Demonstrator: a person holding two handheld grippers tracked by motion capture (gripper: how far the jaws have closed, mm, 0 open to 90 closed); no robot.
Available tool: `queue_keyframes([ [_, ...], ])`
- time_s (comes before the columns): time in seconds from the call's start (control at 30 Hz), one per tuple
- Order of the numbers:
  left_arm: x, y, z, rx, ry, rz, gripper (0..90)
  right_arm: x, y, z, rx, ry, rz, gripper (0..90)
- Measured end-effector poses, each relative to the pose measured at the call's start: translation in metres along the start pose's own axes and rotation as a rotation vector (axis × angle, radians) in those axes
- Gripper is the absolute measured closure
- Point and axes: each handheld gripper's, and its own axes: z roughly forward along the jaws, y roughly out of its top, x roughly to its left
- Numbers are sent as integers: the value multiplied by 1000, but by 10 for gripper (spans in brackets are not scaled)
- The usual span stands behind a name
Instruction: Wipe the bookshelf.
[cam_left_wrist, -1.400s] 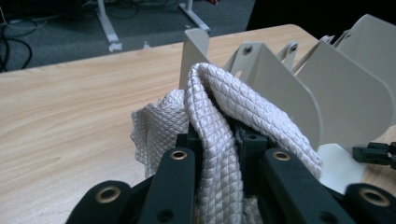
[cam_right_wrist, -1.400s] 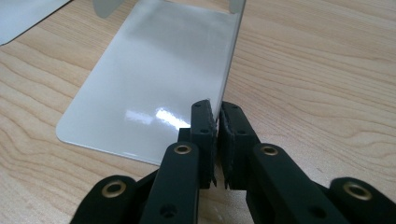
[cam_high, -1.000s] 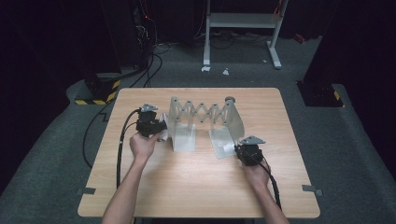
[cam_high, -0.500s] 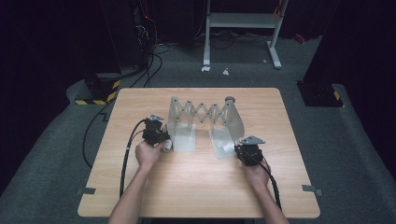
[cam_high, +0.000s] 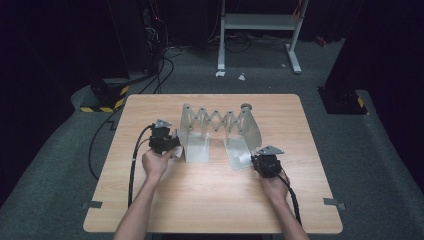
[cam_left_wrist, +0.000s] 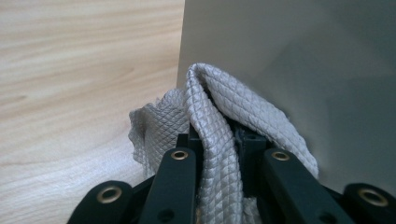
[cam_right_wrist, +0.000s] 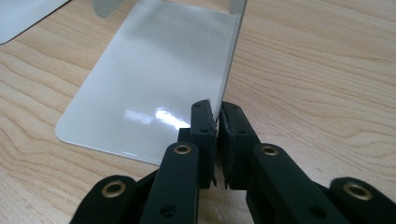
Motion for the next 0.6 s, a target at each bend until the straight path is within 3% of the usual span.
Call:
queue_keyframes([
  [0.37, -3, 34, -33, -119, -28, 10, 798, 0, 0, 0, 0, 1, 1, 849],
  [0.6, 0, 50, -33, -132, -22, 13, 797, 0, 0, 0, 1, 3, 5, 849],
])
